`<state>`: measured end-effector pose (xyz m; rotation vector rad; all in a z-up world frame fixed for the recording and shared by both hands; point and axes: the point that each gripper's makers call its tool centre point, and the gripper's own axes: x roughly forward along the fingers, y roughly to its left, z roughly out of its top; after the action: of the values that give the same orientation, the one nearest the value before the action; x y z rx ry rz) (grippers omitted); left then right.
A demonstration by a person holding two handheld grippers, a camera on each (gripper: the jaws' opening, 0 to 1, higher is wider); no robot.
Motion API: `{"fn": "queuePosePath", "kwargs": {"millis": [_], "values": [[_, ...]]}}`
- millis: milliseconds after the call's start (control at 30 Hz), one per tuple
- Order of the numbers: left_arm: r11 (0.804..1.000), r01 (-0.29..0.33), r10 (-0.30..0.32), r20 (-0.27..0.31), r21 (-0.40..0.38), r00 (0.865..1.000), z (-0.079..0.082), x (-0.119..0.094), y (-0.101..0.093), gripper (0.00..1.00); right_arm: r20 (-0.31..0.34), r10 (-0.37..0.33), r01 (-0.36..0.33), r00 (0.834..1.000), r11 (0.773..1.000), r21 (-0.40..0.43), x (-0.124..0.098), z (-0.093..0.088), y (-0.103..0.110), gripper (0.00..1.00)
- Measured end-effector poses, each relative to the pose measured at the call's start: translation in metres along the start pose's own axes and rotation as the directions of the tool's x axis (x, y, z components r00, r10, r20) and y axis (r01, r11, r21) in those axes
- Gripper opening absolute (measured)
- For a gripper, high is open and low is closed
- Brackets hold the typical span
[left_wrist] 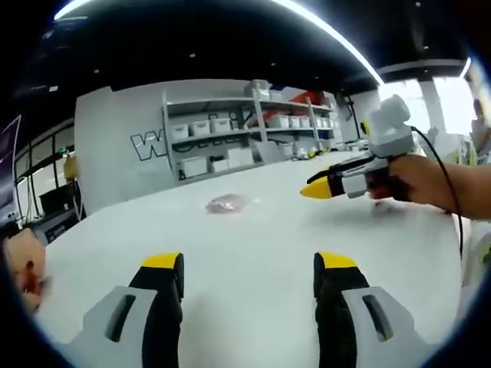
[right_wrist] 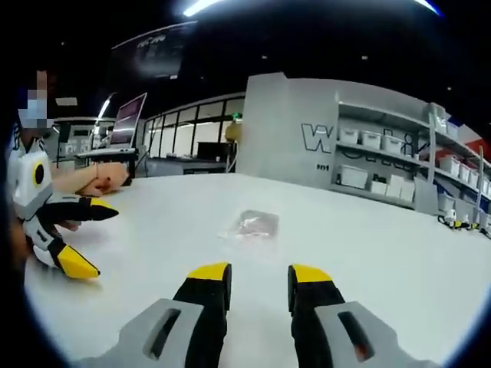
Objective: Open the resealable bag by pulling the two sides of the seal apart until the entire bag opening is separated and visibly accessible.
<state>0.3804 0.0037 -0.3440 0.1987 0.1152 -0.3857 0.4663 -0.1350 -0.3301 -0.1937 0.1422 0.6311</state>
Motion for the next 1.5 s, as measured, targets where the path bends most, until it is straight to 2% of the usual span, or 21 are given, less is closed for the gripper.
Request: {"fn": "queuePosePath", "kwargs": {"millis": [200,333,567,767,1100,1500], "values": [[1.000,-0.003,0.003,-0.002,0.000,1.000,0.000,0.000,0.000,0.68,-0.009,0.013,-0.013,1.000,1.000,-0.020,0.014,-0.003,-0.004,0.26],[1.000,-0.004,0.004,-0.003,0.002,1.000,-0.001,0.000,0.000,0.68,-0.029,0.022,-0.021,0.999,0.999,0.024,0.021,-0.014,-0.012,0.25],[1.000,-0.004,0.004,-0.006,0.003,1.000,-0.002,-0.001,0.001,0.67,-0.022,0.014,-0.014,1.000,1.000,0.012,0.029,-0.011,-0.019,0.24],[1.000,-0.004,0.004,-0.006,0.002,1.000,-0.002,-0.001,0.001,0.67,-0.015,0.020,-0.020,1.000,1.000,-0.010,0.045,-0.008,-0.019,0.23],[1.000,-0.004,0.004,-0.006,0.002,1.000,-0.002,-0.002,0.001,0.67,-0.033,0.008,-0.012,0.999,0.993,-0.117,0.067,-0.010,-0.020,0.22],[1.000,-0.003,0.003,-0.007,0.002,1.000,-0.003,-0.002,0.001,0.67,-0.040,0.002,-0.007,0.999,0.993,-0.121,0.073,-0.011,-0.025,0.22]]}}
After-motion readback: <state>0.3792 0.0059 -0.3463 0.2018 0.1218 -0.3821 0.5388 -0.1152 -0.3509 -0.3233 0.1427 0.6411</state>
